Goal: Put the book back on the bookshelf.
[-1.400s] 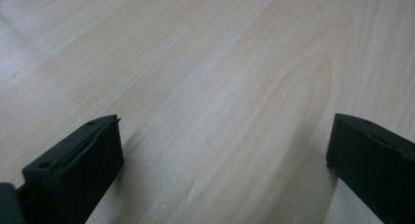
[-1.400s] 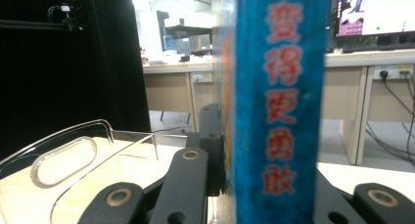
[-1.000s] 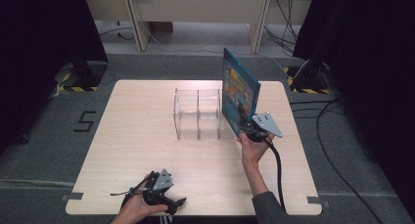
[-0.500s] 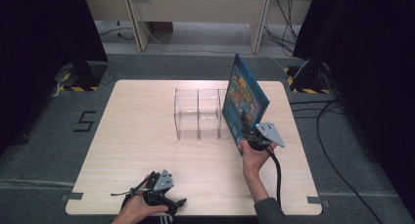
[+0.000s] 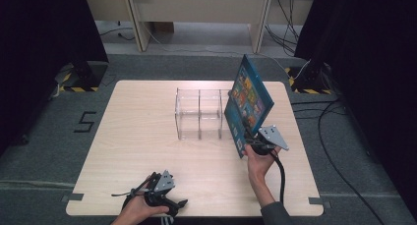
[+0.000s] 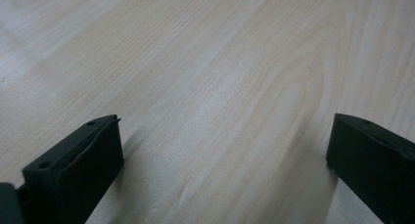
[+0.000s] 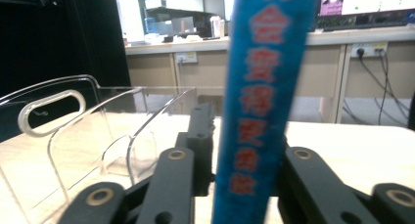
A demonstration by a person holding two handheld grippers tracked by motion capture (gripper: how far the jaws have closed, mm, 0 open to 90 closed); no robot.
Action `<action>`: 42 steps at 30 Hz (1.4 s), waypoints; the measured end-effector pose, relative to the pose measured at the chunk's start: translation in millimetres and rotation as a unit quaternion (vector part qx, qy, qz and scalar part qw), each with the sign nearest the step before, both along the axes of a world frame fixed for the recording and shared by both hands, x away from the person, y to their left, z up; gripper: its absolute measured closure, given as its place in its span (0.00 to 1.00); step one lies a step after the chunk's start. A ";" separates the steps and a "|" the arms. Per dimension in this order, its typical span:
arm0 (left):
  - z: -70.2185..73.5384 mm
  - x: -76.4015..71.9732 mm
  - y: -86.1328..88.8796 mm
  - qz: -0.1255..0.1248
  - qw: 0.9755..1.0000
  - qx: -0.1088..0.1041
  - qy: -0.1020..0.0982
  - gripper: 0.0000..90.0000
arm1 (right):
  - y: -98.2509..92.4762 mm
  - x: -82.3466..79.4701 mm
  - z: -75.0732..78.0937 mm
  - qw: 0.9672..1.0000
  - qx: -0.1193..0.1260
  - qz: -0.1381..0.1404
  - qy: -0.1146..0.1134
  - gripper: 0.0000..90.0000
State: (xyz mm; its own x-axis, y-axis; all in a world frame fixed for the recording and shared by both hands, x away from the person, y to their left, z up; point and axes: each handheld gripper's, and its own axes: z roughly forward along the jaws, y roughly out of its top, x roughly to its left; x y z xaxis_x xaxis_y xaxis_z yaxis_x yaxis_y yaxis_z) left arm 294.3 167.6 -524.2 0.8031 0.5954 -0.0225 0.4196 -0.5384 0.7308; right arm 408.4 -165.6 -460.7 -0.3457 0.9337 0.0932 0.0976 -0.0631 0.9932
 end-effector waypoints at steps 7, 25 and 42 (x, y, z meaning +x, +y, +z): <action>0.0 0.0 0.0 0.000 1.000 0.001 0.000 0.00 | -8.2 -15.9 -1.9 0.999 -0.001 0.018 0.030 0.64; 0.3 -0.6 -0.1 -0.004 1.000 0.002 0.001 0.00 | -22.4 -42.0 -12.5 0.991 -0.052 0.075 0.094 0.58; 0.3 -0.4 -0.3 -0.006 1.000 0.002 0.001 0.00 | -7.3 -41.7 -22.0 0.983 -0.059 0.111 0.130 0.60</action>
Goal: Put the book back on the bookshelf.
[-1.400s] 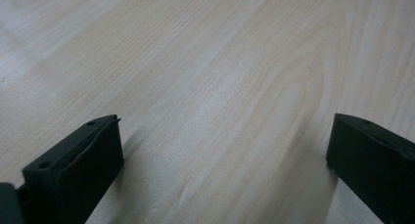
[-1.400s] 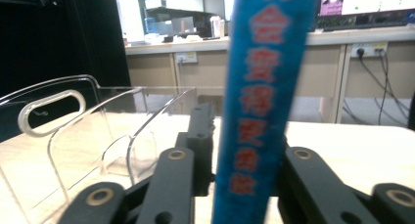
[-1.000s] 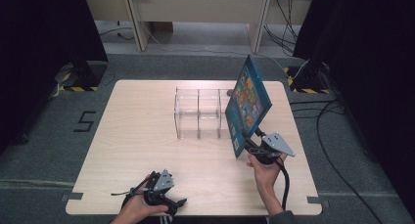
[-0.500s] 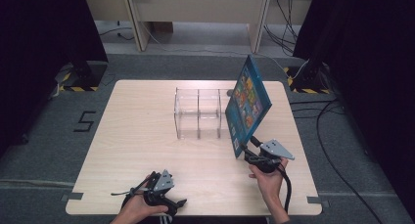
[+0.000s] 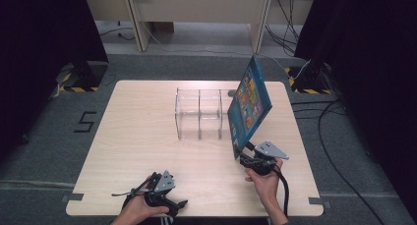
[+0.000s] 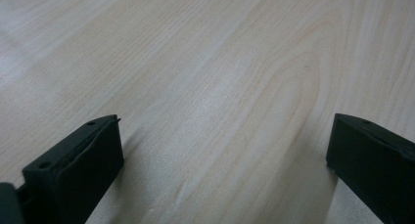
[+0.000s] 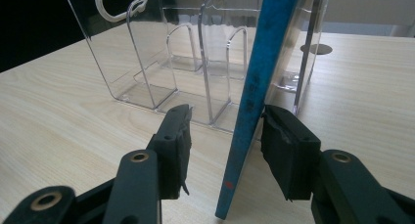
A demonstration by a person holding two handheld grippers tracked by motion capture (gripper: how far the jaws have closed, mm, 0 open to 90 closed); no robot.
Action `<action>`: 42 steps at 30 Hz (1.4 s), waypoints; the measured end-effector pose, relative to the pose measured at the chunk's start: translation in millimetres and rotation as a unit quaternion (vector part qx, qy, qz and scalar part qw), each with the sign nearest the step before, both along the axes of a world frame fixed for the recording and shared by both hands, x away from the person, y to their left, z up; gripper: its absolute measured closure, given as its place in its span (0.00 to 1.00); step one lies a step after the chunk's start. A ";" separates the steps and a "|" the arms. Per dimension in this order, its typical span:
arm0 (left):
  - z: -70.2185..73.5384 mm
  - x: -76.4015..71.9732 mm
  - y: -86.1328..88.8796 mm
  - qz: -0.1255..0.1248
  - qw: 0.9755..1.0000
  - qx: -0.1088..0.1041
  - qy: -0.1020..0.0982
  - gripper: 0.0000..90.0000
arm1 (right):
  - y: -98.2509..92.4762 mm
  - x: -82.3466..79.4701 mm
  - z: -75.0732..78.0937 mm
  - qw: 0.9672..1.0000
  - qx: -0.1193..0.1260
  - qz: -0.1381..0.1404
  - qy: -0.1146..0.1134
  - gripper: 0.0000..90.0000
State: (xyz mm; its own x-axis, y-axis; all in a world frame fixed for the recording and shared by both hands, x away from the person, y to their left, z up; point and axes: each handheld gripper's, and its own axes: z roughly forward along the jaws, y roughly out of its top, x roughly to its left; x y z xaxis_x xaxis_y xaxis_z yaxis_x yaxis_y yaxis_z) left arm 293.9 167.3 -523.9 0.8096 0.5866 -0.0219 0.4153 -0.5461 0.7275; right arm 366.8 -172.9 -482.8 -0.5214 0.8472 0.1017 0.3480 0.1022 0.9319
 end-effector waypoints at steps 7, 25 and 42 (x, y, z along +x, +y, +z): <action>-0.1 -0.1 0.0 0.000 1.000 0.000 0.000 0.00 | -1.5 -0.6 1.0 1.000 0.002 -0.004 0.003 0.52; 0.2 0.1 0.0 -0.001 1.000 0.001 0.000 0.00 | -11.8 -11.6 8.0 1.000 -0.005 0.005 0.007 0.36; 0.2 0.1 0.0 -0.001 1.000 0.002 0.000 0.00 | -20.7 -21.7 9.1 1.000 -0.007 0.006 0.007 0.32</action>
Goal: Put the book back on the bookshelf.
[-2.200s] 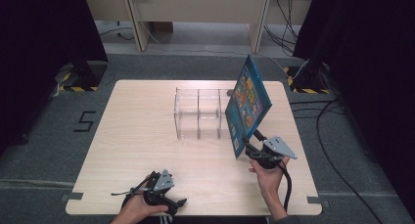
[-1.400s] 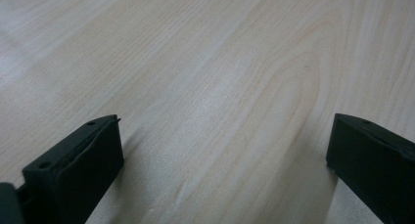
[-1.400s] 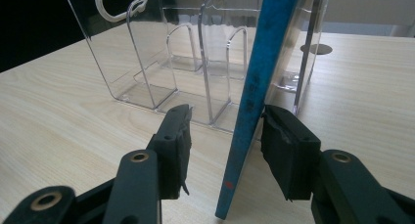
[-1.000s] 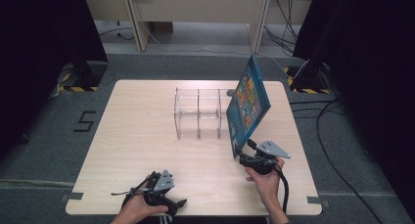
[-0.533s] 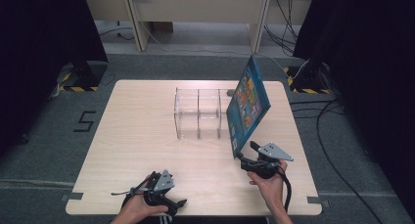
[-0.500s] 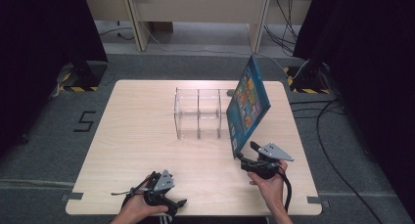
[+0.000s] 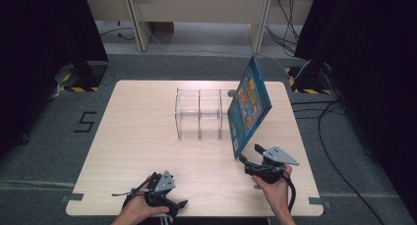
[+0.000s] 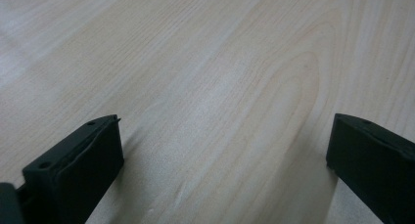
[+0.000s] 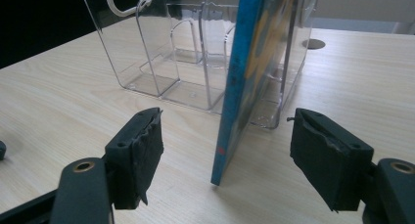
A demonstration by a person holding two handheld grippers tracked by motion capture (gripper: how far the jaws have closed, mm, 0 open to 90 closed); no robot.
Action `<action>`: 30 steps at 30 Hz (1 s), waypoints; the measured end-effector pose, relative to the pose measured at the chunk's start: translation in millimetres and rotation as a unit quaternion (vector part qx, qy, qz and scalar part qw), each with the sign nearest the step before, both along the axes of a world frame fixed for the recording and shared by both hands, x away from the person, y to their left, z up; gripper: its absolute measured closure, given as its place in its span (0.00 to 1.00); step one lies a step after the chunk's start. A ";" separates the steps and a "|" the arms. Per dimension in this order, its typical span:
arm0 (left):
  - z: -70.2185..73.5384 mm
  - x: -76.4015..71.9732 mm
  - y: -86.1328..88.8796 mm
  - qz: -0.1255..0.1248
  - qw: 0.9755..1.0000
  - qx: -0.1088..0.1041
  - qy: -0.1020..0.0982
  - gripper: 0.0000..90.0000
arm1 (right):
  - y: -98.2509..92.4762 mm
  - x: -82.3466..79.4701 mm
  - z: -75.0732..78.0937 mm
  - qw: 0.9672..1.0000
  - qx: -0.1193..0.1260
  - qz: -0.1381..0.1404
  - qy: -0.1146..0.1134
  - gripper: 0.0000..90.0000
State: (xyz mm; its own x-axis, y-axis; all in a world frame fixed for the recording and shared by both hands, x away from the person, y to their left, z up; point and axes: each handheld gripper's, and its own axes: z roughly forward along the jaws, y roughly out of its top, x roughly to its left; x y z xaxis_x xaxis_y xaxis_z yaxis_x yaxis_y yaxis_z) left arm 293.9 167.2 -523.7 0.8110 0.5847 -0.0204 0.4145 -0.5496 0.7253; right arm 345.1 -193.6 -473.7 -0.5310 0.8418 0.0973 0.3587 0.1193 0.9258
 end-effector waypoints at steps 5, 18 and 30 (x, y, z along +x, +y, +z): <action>0.0 0.0 0.0 0.000 1.000 0.000 0.000 0.00 | -5.7 -1.6 0.2 1.000 0.000 -0.002 0.000 0.31; 0.0 0.0 0.0 0.000 1.000 0.000 0.000 0.00 | -16.1 -8.3 -0.4 1.000 0.001 -0.002 0.006 0.29; 0.1 -0.1 0.0 -0.001 1.000 0.001 0.000 0.00 | -19.4 -16.0 -0.6 1.000 -0.012 0.004 0.006 0.23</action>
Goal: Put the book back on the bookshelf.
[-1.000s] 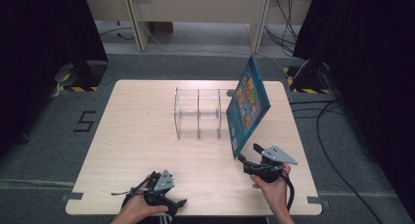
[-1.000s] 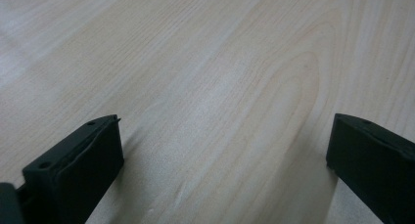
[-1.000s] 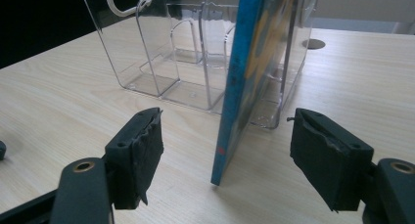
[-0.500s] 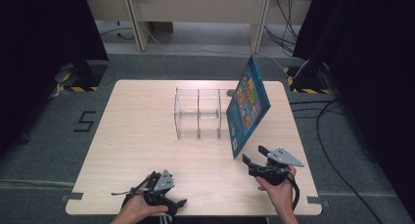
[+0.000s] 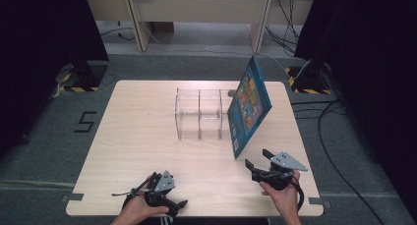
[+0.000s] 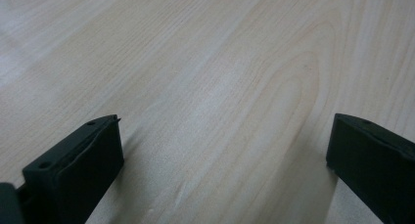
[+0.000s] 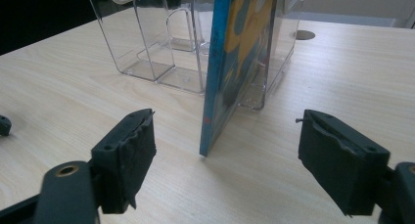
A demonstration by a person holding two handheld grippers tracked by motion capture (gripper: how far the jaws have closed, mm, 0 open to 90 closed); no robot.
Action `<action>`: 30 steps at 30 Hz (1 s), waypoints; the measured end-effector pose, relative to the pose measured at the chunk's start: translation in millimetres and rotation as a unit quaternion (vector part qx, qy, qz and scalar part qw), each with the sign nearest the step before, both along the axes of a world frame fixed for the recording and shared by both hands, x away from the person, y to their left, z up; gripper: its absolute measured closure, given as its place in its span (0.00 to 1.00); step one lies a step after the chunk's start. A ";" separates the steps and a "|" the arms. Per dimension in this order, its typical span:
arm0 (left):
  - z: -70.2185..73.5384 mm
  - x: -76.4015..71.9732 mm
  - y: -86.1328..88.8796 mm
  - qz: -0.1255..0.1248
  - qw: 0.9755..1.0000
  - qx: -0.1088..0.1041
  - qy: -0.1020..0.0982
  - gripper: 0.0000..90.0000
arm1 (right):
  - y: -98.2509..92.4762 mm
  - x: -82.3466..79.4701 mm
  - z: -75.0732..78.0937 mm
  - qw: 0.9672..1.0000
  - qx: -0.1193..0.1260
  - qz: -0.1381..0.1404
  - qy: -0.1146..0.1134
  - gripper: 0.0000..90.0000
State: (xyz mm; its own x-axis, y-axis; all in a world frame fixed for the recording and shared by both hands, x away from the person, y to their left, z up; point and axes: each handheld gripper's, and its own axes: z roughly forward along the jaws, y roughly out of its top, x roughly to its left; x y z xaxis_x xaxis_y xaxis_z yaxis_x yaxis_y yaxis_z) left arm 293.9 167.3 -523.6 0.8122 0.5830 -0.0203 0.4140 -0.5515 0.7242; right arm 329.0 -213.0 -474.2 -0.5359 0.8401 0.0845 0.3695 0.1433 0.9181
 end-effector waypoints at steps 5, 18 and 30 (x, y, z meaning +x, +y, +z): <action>0.1 -0.2 0.0 -0.001 1.000 0.000 0.000 0.00 | -2.1 -3.3 -0.2 1.000 0.002 0.002 0.003 0.22; 0.1 -0.3 0.1 -0.001 1.000 0.000 0.000 0.00 | -9.3 -10.1 -1.2 1.000 0.003 0.002 0.006 0.22; 0.2 -0.4 0.2 -0.003 1.000 0.001 0.000 0.00 | -15.3 -19.5 -1.6 1.000 0.003 0.003 0.015 0.19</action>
